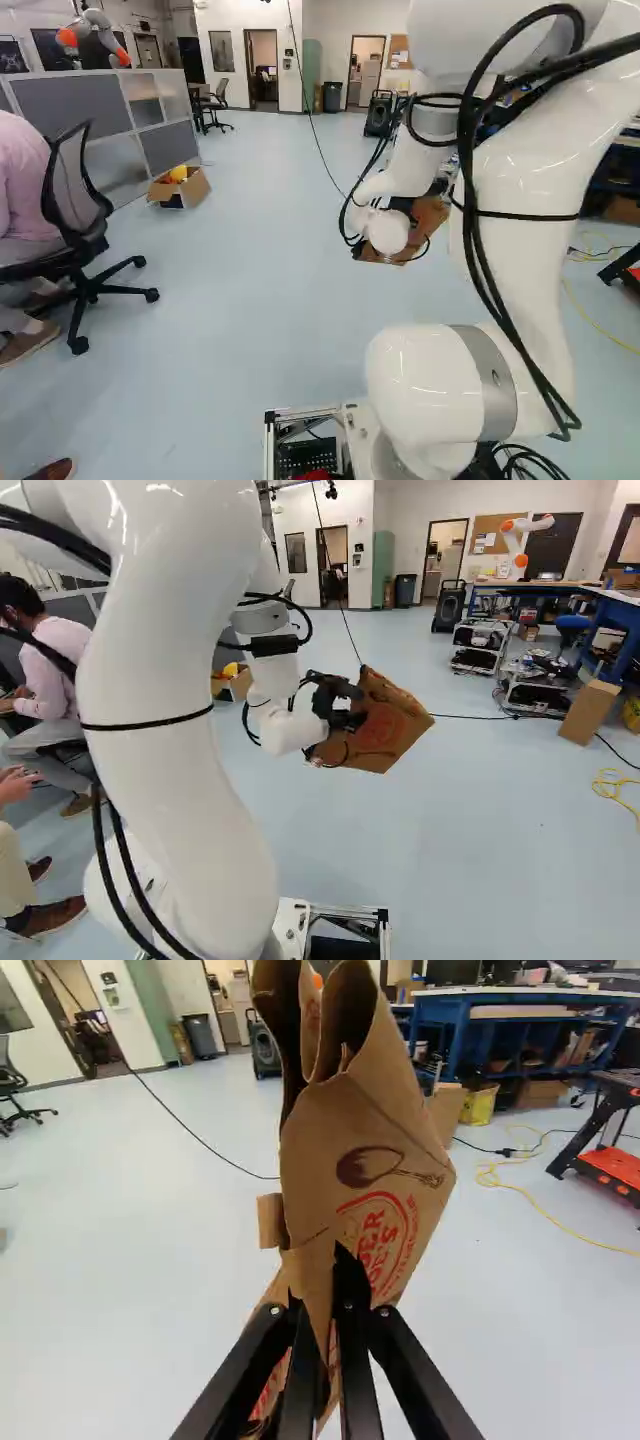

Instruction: Pick up the grocery bag from the ground

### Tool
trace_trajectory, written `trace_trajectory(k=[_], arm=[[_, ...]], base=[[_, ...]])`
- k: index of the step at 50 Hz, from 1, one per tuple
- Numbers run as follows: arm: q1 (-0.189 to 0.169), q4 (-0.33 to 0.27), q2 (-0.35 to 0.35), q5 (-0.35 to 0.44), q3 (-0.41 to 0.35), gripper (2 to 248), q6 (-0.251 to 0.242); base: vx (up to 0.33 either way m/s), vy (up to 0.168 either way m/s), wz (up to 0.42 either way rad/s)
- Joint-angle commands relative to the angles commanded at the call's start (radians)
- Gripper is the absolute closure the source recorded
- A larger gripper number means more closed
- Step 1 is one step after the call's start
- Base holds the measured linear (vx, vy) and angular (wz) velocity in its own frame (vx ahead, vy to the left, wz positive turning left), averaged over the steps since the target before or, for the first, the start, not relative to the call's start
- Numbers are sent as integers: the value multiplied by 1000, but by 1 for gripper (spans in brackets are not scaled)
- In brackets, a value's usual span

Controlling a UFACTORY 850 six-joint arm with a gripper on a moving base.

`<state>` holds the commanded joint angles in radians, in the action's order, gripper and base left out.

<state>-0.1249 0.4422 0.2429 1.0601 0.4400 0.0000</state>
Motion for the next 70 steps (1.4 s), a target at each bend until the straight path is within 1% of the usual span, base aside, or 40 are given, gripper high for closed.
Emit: trace_trajectory(k=[12, 29, 40, 55, 70], arm=[[22, -77, -91, -33, -62, 228, 0], [57, -202, -239, -86, -161, 228, 0], [76, -270, -318, -114, -215, 228, 0], [98, -346, -408, -146, -276, 228, 0], [113, -399, -471, -169, -318, 228, 0]], base=[[0, 0, 0], [0, 0, 0], [0, 0, 0], [0, 0, 0], [0, 0, 0]])
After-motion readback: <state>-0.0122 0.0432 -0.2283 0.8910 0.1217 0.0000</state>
